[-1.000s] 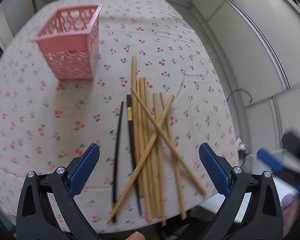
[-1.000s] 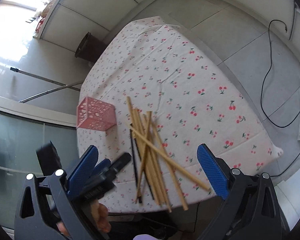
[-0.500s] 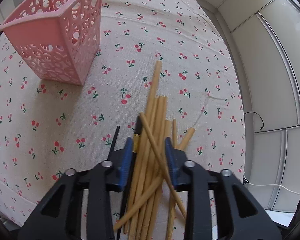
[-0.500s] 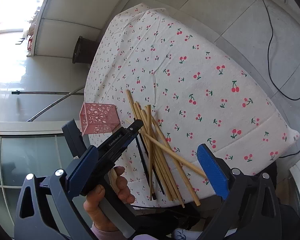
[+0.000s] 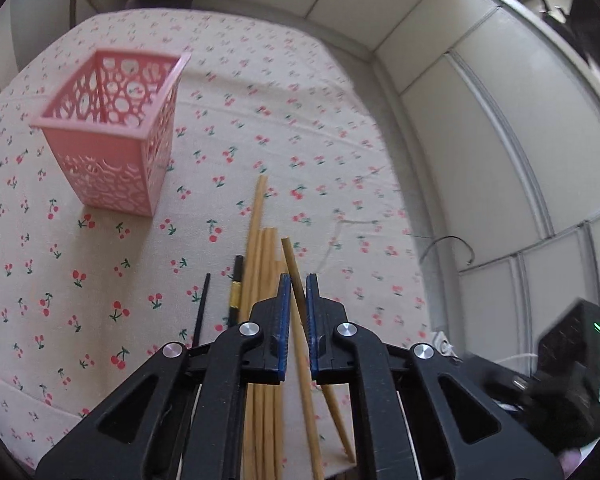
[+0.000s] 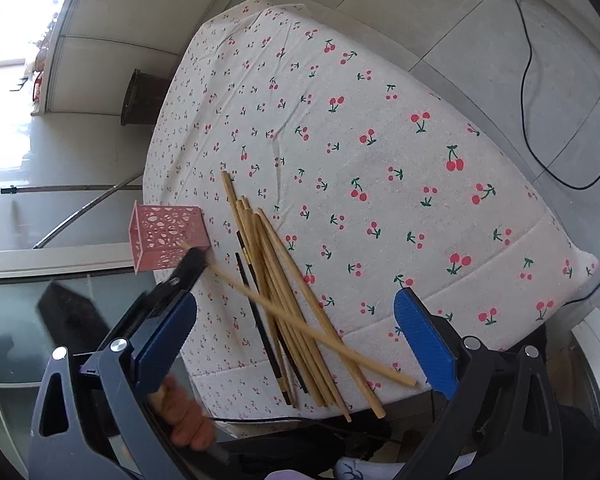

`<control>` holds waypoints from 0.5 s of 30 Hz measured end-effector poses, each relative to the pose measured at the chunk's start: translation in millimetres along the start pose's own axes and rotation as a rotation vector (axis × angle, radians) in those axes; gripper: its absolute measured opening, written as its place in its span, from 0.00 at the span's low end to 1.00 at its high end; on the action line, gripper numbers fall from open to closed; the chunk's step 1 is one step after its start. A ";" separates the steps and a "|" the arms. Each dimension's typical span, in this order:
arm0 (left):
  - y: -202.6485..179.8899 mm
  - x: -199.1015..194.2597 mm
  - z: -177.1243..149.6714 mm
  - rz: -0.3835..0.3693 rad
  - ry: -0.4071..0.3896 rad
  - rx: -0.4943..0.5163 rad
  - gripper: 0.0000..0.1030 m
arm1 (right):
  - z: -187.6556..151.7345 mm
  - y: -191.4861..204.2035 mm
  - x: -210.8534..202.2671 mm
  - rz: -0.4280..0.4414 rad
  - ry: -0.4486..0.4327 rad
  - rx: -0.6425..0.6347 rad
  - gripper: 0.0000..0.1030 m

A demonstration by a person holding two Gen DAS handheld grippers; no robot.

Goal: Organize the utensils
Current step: 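Lift the chopstick with the left gripper while the right gripper grasps another wooden chopstick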

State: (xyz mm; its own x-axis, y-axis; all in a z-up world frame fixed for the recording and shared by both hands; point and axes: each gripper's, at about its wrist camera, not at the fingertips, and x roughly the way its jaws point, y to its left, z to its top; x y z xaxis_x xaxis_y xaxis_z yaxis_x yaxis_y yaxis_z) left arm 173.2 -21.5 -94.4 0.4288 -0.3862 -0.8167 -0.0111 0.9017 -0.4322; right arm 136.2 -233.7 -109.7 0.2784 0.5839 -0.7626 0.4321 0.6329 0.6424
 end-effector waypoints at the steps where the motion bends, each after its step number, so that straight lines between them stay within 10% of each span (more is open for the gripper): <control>1: -3.7 -7.4 -2.3 -0.014 -0.008 0.019 0.06 | 0.7 2.2 3.7 -0.008 0.002 -0.004 0.93; 15: 38.7 -176.9 -17.7 -0.114 -0.285 0.147 0.04 | -1.2 79.5 63.0 -0.184 -0.030 -0.207 0.91</control>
State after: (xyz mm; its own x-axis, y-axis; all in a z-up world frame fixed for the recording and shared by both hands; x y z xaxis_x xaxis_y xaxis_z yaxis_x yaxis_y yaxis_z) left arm 81.0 78.2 26.6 0.6552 -0.4348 -0.6178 0.1731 0.8824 -0.4374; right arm 187.1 -145.9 -106.6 0.2384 0.4357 -0.8679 0.2938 0.8194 0.4921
